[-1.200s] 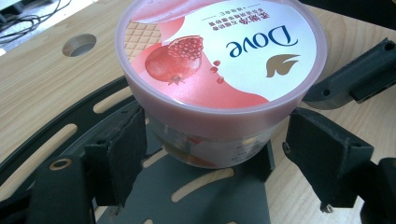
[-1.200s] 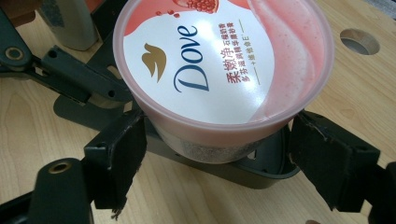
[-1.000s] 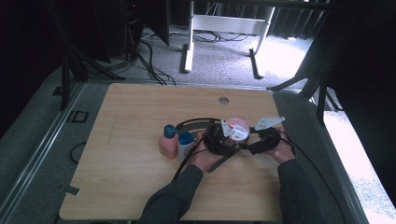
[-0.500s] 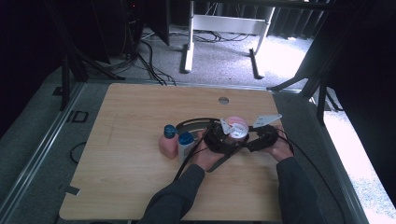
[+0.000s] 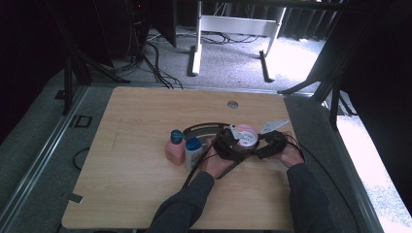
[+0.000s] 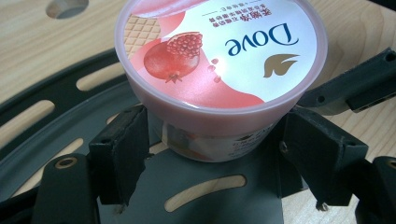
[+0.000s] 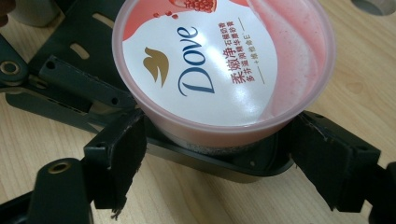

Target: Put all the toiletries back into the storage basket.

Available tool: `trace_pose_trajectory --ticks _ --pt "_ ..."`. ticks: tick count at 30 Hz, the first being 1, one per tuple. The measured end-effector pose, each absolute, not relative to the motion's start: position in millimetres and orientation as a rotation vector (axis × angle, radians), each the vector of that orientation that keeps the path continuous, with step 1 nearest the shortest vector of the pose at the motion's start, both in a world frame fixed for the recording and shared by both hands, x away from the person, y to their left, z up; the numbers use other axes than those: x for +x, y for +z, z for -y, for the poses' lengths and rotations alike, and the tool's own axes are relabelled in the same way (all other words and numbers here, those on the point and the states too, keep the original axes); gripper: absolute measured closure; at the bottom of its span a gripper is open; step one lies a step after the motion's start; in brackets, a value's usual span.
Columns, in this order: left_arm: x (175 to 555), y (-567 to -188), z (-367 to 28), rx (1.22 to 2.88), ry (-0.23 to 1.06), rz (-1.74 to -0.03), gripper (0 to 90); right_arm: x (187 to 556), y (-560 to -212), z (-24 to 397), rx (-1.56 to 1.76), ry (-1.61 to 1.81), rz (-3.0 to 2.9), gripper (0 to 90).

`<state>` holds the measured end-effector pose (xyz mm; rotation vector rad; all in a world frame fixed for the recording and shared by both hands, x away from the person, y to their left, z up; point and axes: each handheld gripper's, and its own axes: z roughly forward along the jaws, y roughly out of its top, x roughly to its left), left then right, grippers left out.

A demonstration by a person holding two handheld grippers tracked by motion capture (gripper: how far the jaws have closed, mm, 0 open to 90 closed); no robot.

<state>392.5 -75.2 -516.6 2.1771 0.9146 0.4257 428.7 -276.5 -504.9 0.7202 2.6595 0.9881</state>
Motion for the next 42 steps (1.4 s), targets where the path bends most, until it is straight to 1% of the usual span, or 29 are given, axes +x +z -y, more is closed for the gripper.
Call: trace_pose_trajectory --ticks 9,14,21,25,30,36,40,42 --pt "395.2 -521.2 74.9 2.197 0.389 -0.925 24.3 428.7 -508.5 271.0 0.691 0.881 -2.680 19.4" --pt "395.4 -520.0 72.5 2.204 0.376 -0.919 28.7 429.2 -508.5 270.8 0.716 0.876 -2.688 19.3" --pt "395.3 -520.2 72.2 2.202 0.376 -0.917 29.2 427.6 -507.8 269.4 0.702 0.841 -2.688 19.2" --pt "394.9 -519.4 71.8 2.209 0.372 -0.909 32.3 426.8 -508.8 271.5 0.723 0.865 -2.676 19.3" --pt "394.5 -519.8 72.7 2.202 0.375 -0.909 32.7 423.6 -509.2 272.6 0.721 0.852 -2.663 19.7" --pt "394.2 -519.6 72.9 2.204 0.386 -0.906 33.6 421.3 -499.0 282.7 0.743 0.883 -2.653 19.9" --pt "394.0 -519.5 72.9 2.203 0.377 -0.910 34.9 420.0 -507.7 288.7 0.783 0.875 -2.655 19.9" --pt "393.7 -518.8 72.4 2.204 0.369 -0.911 35.9 418.9 -513.5 291.5 0.799 0.885 -2.659 21.8"
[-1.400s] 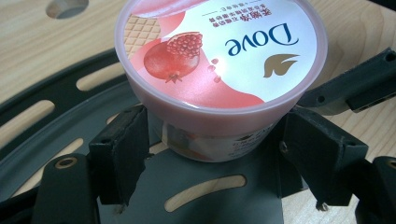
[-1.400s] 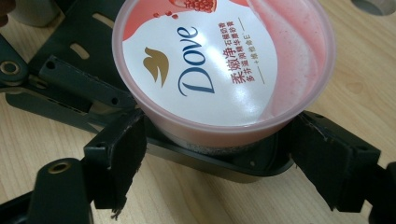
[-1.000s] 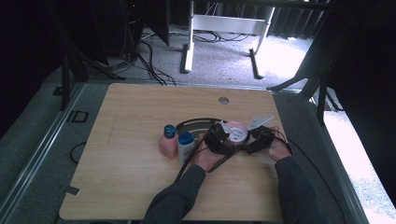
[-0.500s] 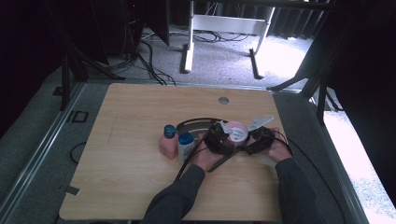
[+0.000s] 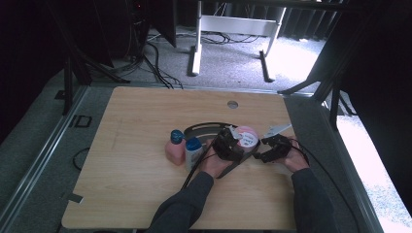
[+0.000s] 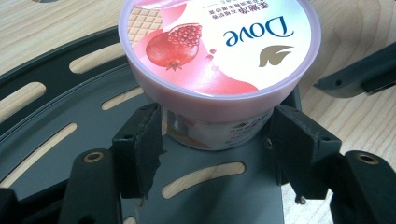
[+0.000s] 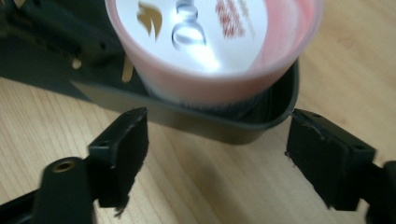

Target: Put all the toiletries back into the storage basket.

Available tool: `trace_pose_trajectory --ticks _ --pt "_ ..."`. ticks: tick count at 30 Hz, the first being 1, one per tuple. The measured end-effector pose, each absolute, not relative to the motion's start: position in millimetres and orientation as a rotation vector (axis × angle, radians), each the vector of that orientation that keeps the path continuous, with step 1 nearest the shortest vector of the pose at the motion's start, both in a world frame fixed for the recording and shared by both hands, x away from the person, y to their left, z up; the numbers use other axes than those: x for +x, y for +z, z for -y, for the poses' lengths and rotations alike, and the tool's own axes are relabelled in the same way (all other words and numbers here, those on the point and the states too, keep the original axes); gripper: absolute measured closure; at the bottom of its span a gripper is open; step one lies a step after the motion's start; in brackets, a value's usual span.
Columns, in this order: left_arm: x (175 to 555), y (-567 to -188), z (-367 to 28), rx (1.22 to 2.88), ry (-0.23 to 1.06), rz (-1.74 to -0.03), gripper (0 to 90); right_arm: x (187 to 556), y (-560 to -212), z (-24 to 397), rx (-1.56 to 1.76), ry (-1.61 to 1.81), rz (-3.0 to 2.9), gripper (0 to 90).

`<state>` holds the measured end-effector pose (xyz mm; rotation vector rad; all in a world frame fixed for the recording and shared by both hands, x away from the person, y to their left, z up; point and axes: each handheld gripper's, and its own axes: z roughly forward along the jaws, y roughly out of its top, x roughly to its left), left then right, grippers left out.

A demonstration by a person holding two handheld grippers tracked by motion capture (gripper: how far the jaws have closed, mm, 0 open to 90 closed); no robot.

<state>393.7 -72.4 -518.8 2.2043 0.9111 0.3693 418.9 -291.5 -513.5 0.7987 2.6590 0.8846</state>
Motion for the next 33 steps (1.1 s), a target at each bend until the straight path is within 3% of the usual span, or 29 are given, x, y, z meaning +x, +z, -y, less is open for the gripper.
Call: trace_pose_trajectory --ticks 17,33 --pt "383.6 -517.6 68.3 2.171 0.308 -0.888 42.4 411.1 -521.3 303.4 0.848 1.008 -2.632 25.6" --pt "344.3 -501.6 47.5 2.142 0.281 -0.736 49.8 351.9 -541.2 298.0 0.904 0.991 -2.572 34.3"
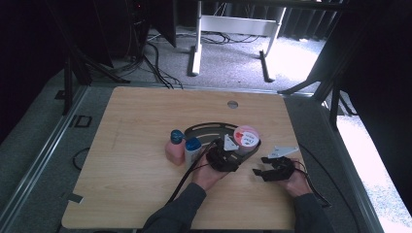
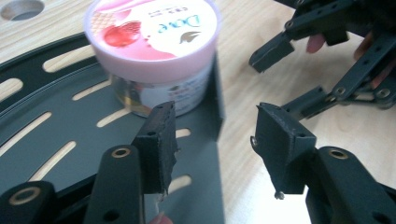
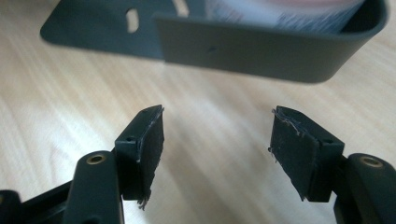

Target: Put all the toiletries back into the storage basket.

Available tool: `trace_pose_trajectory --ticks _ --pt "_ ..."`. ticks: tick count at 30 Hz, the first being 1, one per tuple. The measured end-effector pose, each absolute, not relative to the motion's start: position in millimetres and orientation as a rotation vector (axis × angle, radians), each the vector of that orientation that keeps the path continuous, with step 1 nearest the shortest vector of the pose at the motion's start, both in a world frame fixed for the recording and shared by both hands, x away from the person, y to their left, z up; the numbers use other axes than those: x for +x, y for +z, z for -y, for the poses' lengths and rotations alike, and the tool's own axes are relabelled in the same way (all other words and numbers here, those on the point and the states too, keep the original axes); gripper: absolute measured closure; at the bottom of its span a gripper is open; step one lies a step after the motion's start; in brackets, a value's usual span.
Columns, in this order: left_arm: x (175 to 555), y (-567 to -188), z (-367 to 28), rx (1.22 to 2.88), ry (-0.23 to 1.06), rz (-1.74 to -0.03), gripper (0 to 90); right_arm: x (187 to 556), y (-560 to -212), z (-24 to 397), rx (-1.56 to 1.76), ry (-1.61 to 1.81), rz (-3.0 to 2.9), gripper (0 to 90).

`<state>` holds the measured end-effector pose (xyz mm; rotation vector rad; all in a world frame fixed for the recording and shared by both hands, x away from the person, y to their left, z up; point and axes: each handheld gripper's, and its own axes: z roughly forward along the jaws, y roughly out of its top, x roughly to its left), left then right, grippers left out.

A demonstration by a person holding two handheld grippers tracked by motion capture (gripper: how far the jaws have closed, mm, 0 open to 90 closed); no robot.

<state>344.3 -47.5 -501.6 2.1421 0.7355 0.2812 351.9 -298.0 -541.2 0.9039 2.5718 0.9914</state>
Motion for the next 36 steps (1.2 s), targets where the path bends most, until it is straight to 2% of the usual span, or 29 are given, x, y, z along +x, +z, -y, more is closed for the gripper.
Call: trace_pose_trajectory --ticks 17,18,29,36 --pt "314.2 -491.0 22.1 2.145 0.201 -0.708 51.5 305.9 -554.7 301.3 1.014 1.015 -2.449 32.2" --pt "312.8 -491.1 20.4 2.145 0.197 -0.709 53.6 304.8 -554.9 301.0 1.007 1.012 -2.442 32.2" --pt "301.4 -488.5 -2.5 2.149 0.200 -0.733 53.5 304.5 -559.2 306.3 0.981 1.074 -2.433 31.5" --pt "291.3 -483.5 -18.5 2.150 0.203 -0.736 56.5 305.1 -559.2 306.8 0.972 1.076 -2.438 31.3"
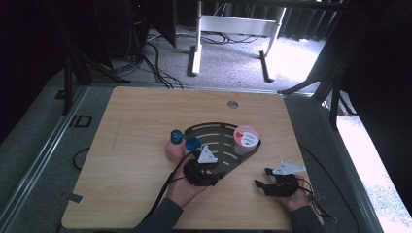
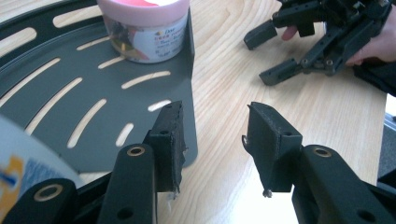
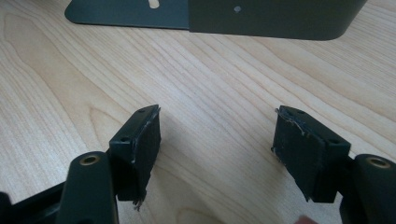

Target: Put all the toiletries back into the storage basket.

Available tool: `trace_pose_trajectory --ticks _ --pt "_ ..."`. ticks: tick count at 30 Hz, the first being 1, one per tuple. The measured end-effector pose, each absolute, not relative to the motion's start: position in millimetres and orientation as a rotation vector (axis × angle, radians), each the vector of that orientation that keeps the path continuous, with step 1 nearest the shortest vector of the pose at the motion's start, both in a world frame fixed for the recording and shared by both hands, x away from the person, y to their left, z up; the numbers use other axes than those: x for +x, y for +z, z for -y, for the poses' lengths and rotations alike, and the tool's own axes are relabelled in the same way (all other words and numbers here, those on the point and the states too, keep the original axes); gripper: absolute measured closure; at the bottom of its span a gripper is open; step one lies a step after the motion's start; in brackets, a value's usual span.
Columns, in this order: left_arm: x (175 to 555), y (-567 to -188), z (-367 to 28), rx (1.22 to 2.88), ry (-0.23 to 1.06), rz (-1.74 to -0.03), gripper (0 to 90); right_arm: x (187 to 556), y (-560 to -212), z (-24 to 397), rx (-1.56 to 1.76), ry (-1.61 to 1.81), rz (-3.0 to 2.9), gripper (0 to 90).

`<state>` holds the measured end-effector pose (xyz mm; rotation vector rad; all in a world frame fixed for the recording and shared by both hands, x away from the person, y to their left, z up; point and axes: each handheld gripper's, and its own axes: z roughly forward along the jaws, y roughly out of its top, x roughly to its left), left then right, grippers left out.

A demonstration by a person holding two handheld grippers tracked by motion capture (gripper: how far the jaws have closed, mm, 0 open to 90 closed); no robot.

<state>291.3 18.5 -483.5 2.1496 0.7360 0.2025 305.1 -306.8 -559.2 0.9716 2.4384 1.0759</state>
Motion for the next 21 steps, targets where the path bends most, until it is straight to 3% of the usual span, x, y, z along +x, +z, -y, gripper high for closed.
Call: trace_pose_trajectory --ticks 21 --pt "276.7 -478.1 -58.4 2.139 0.252 -0.796 53.9 305.0 -559.3 306.5 0.964 1.077 -2.448 29.4"
